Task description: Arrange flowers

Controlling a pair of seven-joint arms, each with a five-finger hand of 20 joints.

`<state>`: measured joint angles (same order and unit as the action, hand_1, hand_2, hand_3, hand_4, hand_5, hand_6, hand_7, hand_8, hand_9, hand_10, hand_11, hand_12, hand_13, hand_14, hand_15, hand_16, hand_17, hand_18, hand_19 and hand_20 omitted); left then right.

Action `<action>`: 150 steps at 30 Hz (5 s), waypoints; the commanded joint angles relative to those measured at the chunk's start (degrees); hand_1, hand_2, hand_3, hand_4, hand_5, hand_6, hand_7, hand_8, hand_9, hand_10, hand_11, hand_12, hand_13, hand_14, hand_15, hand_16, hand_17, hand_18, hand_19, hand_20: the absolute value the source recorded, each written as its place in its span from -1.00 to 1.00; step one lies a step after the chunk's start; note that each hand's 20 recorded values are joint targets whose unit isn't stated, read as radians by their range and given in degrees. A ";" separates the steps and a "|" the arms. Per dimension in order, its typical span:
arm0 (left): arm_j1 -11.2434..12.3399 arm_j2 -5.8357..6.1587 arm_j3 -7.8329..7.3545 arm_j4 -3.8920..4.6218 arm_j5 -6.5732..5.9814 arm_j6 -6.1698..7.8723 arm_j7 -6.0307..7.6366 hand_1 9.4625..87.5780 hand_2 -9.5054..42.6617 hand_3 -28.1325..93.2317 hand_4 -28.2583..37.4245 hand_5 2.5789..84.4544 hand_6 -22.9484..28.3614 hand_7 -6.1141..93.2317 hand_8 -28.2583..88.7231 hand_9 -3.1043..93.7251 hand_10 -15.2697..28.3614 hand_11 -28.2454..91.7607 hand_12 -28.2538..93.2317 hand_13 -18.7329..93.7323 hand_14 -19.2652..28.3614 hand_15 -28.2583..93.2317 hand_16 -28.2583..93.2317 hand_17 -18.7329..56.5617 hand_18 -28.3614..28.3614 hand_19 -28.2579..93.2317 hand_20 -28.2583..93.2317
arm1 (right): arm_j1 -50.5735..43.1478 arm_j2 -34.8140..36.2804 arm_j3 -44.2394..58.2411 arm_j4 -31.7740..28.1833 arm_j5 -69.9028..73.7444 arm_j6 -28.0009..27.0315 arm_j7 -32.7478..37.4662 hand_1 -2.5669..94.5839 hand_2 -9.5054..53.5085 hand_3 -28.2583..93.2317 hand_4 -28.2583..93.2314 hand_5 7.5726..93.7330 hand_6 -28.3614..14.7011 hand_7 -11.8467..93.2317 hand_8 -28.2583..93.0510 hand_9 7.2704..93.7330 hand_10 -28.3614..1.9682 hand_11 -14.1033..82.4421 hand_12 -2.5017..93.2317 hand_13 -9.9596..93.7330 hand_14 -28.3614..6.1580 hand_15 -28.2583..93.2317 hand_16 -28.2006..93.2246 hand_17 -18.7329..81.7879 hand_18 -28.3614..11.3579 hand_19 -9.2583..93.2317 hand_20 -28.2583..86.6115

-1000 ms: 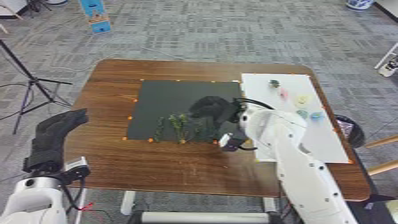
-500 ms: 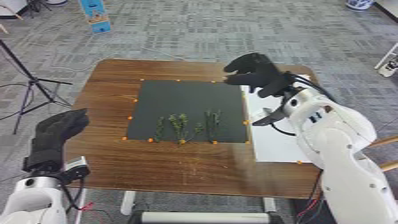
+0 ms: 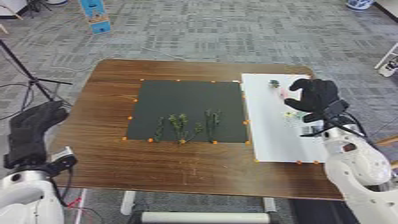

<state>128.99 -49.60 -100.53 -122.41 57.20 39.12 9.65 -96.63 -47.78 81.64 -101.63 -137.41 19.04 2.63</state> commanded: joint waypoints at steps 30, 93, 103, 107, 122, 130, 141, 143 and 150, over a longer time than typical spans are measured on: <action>0.49 -1.47 0.44 -0.82 1.33 -3.78 -2.44 -0.55 -0.27 0.63 -0.95 0.20 0.02 -0.46 -0.66 0.13 0.29 -0.09 -0.28 0.05 0.44 -0.19 -0.53 -0.33 0.37 -0.28 -0.23 | 10.26 8.22 -9.97 14.03 -21.20 -5.92 -10.44 -0.22 -1.00 0.64 -1.00 0.03 0.32 -0.08 -0.74 0.32 -0.01 0.23 -0.22 0.39 -0.28 0.74 0.29 -0.04 -0.88 0.69 0.66; 8.43 1.16 -8.39 2.18 -0.24 -0.09 -1.25 -0.58 -0.34 0.64 -0.96 0.20 0.02 -0.49 -0.66 0.08 0.28 -0.12 -0.29 -0.08 0.31 -0.36 -0.53 -0.38 0.19 -0.47 -0.28 | 29.94 18.18 -25.80 -8.30 0.53 -20.86 -5.18 0.19 -1.00 0.44 -0.97 0.54 0.51 -0.02 -0.45 0.49 0.18 -0.24 0.09 0.34 -0.24 0.69 0.29 -0.08 -0.71 0.56 0.63; 0.88 3.97 -2.53 3.21 -2.77 0.30 5.77 -0.63 -0.07 0.63 -1.00 0.22 0.00 -0.48 -0.66 0.12 0.28 -0.12 -0.29 -0.06 0.28 -0.37 -0.52 -0.31 0.14 -0.50 -0.27 | 43.06 6.13 -42.70 -5.84 3.81 -19.12 -6.36 0.19 -1.00 0.44 -0.97 0.55 0.49 -0.04 -0.44 0.51 0.18 -0.23 0.10 0.35 -0.23 0.69 0.28 -0.07 -0.72 0.57 0.63; -3.13 5.14 0.12 3.52 -1.91 -0.03 4.61 -0.62 0.05 0.63 -1.00 0.22 -0.01 -0.47 -0.67 0.12 0.27 -0.11 -0.29 -0.04 0.29 -0.36 -0.53 -0.30 0.16 -0.49 -0.27 | 45.11 -0.40 -46.19 -3.26 3.07 -17.68 -7.40 0.19 -1.00 0.44 -0.97 0.55 0.49 -0.04 -0.43 0.51 0.19 -0.23 0.10 0.35 -0.23 0.69 0.28 -0.07 -0.71 0.57 0.63; -7.29 4.79 4.15 7.98 -1.41 3.19 -0.19 -0.53 0.39 0.56 -1.00 0.21 -0.01 -0.44 -0.68 0.14 0.24 -0.10 -0.31 -0.01 0.29 -0.35 -0.55 -0.29 0.18 -0.46 -0.27 | 43.47 -19.63 -45.85 9.86 -0.46 -15.06 -9.45 0.19 -1.00 0.46 -0.98 0.55 0.49 -0.03 -0.44 0.51 0.18 -0.23 0.11 0.35 -0.22 0.69 0.28 -0.08 -0.71 0.57 0.63; -10.10 4.82 7.35 9.56 -0.50 3.60 -2.59 -0.53 0.39 0.56 -1.00 0.21 -0.01 -0.44 -0.68 0.14 0.24 -0.10 -0.31 -0.01 0.29 -0.35 -0.55 -0.29 0.18 -0.46 -0.27 | 39.76 -26.78 -42.41 16.54 -4.26 -13.93 -12.47 0.20 -1.00 0.45 -0.99 0.54 0.51 -0.02 -0.47 0.49 0.20 -0.24 0.11 0.30 -0.25 0.67 0.28 -0.12 -0.68 0.51 0.62; -16.03 5.30 12.11 10.91 -0.81 4.51 -2.99 -0.52 0.42 0.56 -1.00 0.19 -0.02 -0.43 -0.69 0.12 0.21 -0.10 -0.32 -0.02 0.28 -0.35 -0.55 -0.30 0.19 -0.46 -0.27 | 35.65 -34.44 -40.13 21.63 -11.70 -11.86 -16.82 0.19 -1.00 0.44 -0.98 0.54 0.54 0.00 -0.54 0.46 0.17 -0.22 0.08 0.19 -0.29 0.65 0.30 -0.18 -0.62 0.42 0.58; -17.21 5.48 12.84 11.23 -1.32 4.74 -3.01 -0.52 0.43 0.55 -1.00 0.17 -0.03 -0.43 -0.69 0.11 0.19 -0.10 -0.33 -0.03 0.27 -0.35 -0.55 -0.30 0.19 -0.46 -0.27 | 35.36 -35.69 -39.39 22.14 -12.78 -12.42 -17.63 0.19 -1.00 0.44 -0.99 0.54 0.54 0.00 -0.55 0.45 0.17 -0.22 0.08 0.17 -0.30 0.66 0.30 -0.19 -0.62 0.41 0.58; -21.33 5.14 16.54 12.24 -1.10 4.99 -3.33 -0.52 0.45 0.54 -1.00 0.12 -0.06 -0.40 -0.70 0.08 0.16 -0.10 -0.34 -0.04 0.24 -0.36 -0.56 -0.30 0.19 -0.46 -0.27 | 33.36 -39.07 -36.86 23.36 -16.69 -13.09 -18.95 0.17 -1.00 0.47 -1.00 0.55 0.55 0.00 -0.61 0.41 0.15 -0.20 0.07 0.13 -0.32 0.65 0.32 -0.21 -0.61 0.40 0.57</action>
<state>111.35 -44.12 -86.47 -110.72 56.01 43.46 6.95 -62.21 -83.44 43.73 -78.62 -150.99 6.42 -14.47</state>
